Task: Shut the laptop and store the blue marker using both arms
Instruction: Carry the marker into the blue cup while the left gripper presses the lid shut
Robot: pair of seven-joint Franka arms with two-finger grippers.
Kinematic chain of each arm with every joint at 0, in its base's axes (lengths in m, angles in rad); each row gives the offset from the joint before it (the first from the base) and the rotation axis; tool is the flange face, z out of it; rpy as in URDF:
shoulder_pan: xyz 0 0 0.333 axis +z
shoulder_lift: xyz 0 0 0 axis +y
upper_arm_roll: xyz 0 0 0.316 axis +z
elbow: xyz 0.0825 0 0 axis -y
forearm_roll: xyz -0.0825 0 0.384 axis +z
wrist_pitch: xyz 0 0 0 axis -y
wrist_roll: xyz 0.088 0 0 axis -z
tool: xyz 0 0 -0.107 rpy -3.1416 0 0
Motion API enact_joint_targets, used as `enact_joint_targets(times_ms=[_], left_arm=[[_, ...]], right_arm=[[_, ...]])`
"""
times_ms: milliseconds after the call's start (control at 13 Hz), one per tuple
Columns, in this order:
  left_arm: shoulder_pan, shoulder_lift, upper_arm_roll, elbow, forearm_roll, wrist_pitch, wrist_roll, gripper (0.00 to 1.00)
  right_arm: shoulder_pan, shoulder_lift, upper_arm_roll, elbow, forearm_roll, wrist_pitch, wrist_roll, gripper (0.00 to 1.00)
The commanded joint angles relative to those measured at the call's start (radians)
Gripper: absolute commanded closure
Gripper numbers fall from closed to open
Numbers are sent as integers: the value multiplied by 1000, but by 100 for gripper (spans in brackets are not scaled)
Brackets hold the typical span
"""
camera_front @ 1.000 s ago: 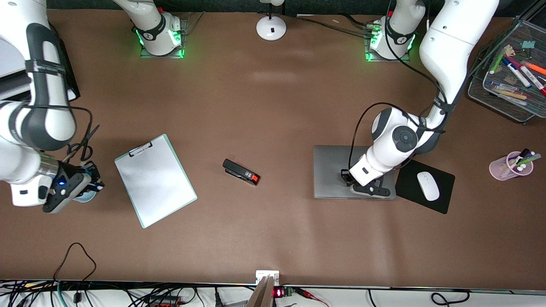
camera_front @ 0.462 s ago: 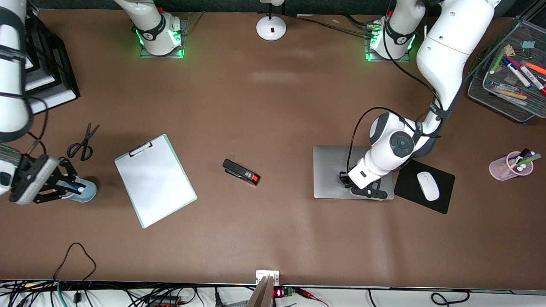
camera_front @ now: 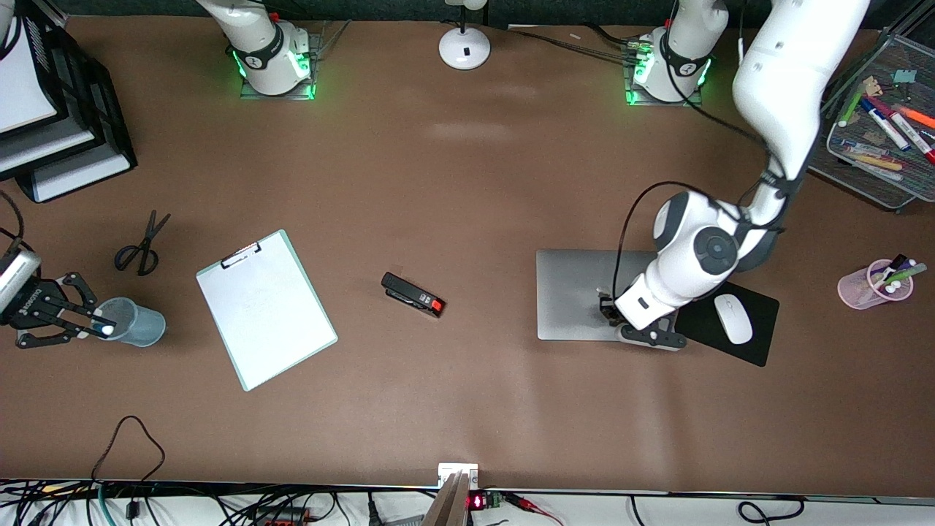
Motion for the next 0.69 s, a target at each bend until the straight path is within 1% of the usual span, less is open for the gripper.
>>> enact_joint_targets(times_ms=[0,77,154,385,462,538,615], left_arm=[[3,-137,-5,26,24,-237,6,100],[5,-169,-2,41,24,-284,8,100],[15,-203,-1,64,24,-357,8,100],[20,-261,-6,161,22,-613,11,95],[20,-271,-6,187,24,-675,11,82],[20,-277,-8,213,22,-732,9,58],[20,-283,-9,230,24,-762,12,24]], right_arm=[[-66,47,12,6,144,-70,-168,100],[-86,69,14,8,183,-87,-210,100],[-108,86,12,8,210,-114,-235,100],[-163,124,15,9,233,-159,-287,100],[-175,130,15,9,235,-168,-292,100],[-188,137,15,8,235,-170,-299,100],[-192,140,15,8,237,-170,-301,100]])
